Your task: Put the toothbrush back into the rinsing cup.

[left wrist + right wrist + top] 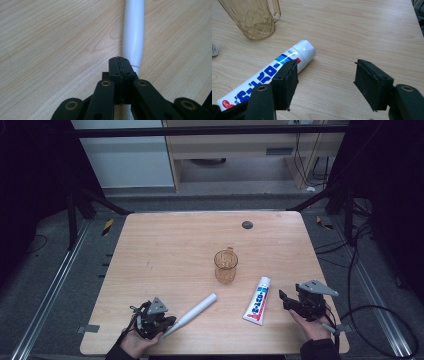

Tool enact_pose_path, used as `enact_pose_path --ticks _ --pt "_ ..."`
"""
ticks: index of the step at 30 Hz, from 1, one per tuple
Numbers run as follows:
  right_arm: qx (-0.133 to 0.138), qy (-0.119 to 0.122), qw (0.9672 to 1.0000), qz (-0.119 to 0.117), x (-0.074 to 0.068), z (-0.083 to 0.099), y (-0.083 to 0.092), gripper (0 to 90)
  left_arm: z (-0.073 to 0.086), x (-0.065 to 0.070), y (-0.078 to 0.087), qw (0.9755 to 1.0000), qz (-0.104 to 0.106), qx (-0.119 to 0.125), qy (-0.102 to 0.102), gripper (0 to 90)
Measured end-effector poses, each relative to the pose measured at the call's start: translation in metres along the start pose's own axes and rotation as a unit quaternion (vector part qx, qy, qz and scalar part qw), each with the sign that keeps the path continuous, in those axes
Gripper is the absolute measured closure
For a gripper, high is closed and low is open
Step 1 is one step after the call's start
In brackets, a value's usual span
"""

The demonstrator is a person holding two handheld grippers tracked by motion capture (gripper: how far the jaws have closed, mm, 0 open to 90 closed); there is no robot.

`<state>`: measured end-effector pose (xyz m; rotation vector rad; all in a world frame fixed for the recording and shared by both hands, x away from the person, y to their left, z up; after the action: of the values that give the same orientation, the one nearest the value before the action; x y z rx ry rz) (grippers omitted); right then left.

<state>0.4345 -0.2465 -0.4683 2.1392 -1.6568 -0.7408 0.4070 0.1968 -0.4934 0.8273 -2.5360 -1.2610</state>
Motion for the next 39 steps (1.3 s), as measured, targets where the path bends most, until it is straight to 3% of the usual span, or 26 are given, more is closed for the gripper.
enact_pose_path --ticks 24,39 --pt "-0.002 -0.003 1.0000 -0.001 0.001 0.000 0.000 34.5 -0.005 0.023 -0.007 0.9992 0.027 -0.008 -0.028 89.7" --pt "-0.007 -0.002 1.0000 0.000 0.002 0.001 -0.003 34.4 -0.016 0.037 -0.017 0.9984 0.034 -0.008 -0.046 89.7"
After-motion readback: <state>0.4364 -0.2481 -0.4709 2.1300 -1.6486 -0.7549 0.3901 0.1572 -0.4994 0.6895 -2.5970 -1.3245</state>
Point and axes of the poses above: each handheld gripper's, and its own axes: y roughly backward along the jaws, z roughly out of its underside, x roughly to its right, the point moved 2 cm from there along -y, roughly forward along the jaws, and after that the axes turned 13 degrees about -y, right-handed, at the moved point
